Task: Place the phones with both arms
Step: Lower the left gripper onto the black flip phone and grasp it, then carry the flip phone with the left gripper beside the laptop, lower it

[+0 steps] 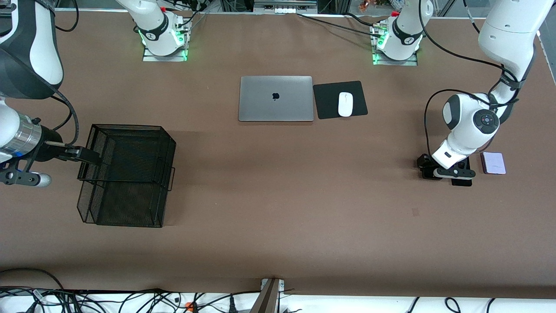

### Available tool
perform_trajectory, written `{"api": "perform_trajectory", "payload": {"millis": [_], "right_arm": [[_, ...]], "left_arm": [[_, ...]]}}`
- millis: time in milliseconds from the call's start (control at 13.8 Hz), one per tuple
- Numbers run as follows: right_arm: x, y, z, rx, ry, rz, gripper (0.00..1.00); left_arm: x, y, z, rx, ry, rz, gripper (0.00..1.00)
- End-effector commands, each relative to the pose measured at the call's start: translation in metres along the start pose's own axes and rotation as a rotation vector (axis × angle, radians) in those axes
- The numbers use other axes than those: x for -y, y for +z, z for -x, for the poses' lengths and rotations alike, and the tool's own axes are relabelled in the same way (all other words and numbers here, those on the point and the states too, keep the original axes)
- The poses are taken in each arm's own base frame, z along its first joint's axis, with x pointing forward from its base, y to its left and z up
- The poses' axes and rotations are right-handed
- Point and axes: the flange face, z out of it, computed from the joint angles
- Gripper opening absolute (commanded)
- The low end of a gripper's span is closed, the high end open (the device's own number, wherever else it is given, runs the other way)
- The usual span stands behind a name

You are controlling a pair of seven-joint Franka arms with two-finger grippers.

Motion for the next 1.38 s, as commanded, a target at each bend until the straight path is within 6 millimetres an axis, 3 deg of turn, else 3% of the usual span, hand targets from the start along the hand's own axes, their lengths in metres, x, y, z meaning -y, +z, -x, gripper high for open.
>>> {"api": "perform_trajectory", "payload": {"millis": [0, 435, 653, 871, 1306], "right_arm": [[0.000, -0.004, -0.001, 0.001, -0.003, -0.023, 1.00], [0.001, -0.004, -0.001, 0.001, -0.006, -0.023, 1.00], [0.001, -0.004, -0.001, 0.001, -0.006, -0.023, 1.00], [0.000, -0.003, -0.001, 0.001, -0.004, -0.023, 1.00], [0.000, -0.003, -0.001, 0.001, -0.004, -0.024, 1.00]], "left_arm": [[0.001, 0.013, 0.001, 0.007, -0.038, 0.000, 0.00], [-0.015, -0.022, -0.049, 0.104, -0.071, 0.000, 0.00], [-0.058, -0.038, -0.072, 0.121, -0.130, -0.003, 0.00], [-0.141, -0.040, -0.088, 0.103, -0.185, -0.002, 0.00], [-0.344, -0.042, -0.109, 0.080, -0.328, 0.005, 0.00]]}}
